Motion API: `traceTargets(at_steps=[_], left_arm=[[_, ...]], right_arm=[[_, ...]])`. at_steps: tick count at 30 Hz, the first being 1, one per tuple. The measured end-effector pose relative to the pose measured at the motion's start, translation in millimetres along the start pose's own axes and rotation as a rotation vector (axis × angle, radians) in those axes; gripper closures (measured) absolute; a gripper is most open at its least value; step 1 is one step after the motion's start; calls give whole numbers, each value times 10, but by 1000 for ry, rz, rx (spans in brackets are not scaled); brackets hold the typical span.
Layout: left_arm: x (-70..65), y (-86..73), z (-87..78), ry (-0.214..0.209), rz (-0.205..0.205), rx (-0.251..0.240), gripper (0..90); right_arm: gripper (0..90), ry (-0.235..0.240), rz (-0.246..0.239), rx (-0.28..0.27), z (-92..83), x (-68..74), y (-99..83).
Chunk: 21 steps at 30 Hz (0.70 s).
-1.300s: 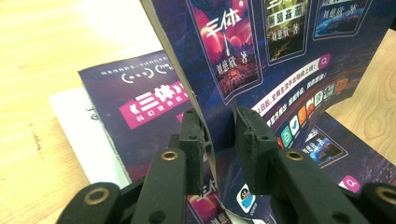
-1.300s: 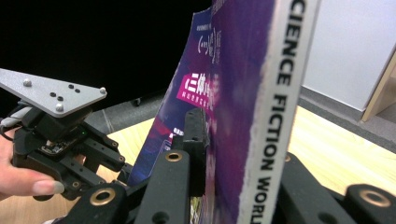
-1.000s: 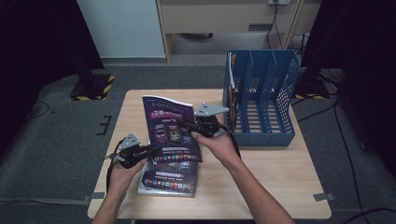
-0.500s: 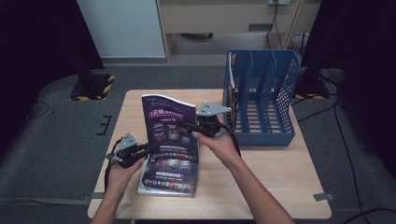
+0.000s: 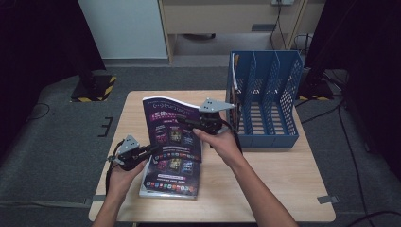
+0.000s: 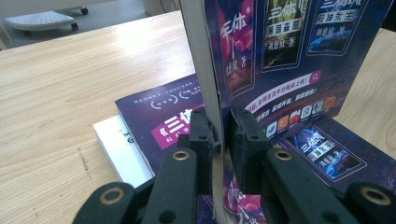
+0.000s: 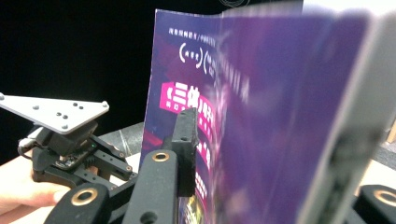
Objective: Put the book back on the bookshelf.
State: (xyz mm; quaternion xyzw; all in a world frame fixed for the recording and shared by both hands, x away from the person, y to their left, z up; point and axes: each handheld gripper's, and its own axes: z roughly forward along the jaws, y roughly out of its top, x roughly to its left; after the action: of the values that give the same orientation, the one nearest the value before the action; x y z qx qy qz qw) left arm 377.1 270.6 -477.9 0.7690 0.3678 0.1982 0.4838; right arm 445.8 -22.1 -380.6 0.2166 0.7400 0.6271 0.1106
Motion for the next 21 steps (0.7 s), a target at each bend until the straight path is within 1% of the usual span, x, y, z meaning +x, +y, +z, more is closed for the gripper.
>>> traceTargets(at_steps=[2, 7, 11, 12, 18, 20, 21], left_arm=[[-1, 0, 0, 0, 0, -1, 792], [-2, -1, 1, -4, 1, -1, 793], [-11, 3, 0, -1, 5, -1, 794], [-14, 3, 1, 0, 6, -1, 793], [-15, 2, 1, -1, 8, -2, 793], [-19, 3, 0, 1, 9, -2, 793], [-23, 4, -1, 2, 10, -1, 793]], right_arm=[[729, 10, -1, -10, -8, 1, 25], [737, 21, -7, -11, -12, 10, 64], [750, 11, -9, -19, -6, 6, 85], [751, 12, -1, -27, -3, 1, 96], [764, 22, 5, -29, 3, -9, 120], [761, 21, 14, -31, 10, -16, 121], [759, 28, 26, -34, 21, -21, 119]])
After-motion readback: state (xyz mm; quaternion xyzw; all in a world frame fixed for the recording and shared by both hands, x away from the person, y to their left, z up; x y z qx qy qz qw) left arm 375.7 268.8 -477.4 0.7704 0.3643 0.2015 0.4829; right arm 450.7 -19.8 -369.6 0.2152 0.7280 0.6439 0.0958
